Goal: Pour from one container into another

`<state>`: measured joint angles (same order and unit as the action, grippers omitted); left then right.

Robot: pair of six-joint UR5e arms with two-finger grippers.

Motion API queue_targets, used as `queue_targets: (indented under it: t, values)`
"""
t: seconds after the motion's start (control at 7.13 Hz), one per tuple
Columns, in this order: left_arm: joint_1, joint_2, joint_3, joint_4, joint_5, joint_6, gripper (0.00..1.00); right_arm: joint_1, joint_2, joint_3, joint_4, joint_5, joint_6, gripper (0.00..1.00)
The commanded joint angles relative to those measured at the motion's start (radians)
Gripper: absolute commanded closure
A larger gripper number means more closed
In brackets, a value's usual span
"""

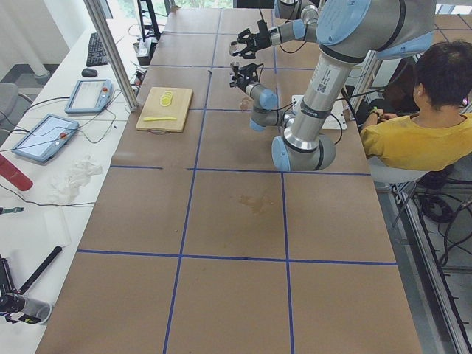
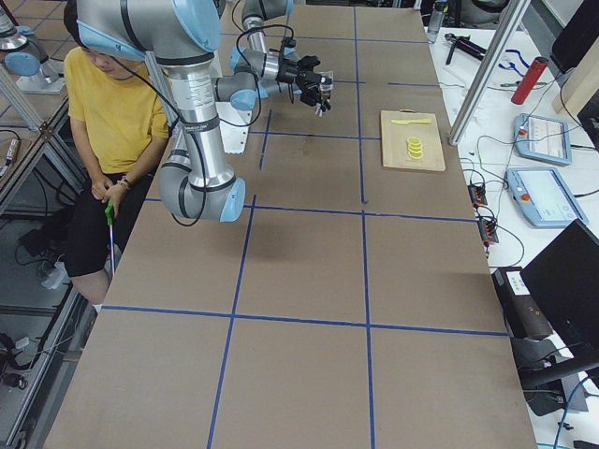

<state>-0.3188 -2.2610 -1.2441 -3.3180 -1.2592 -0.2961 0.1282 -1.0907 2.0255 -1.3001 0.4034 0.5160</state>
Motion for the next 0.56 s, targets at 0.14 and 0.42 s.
queue_targets:
  t: [0.14,0.42]
  values:
    - [0.012,0.000,-0.001,0.000,0.015,-0.002,1.00,0.001,0.000,-0.001,-0.017,-0.002,-0.046,1.00]
    - [0.014,0.000,-0.003,0.000,0.015,-0.002,1.00,0.001,0.000,-0.001,-0.053,-0.002,-0.048,1.00]
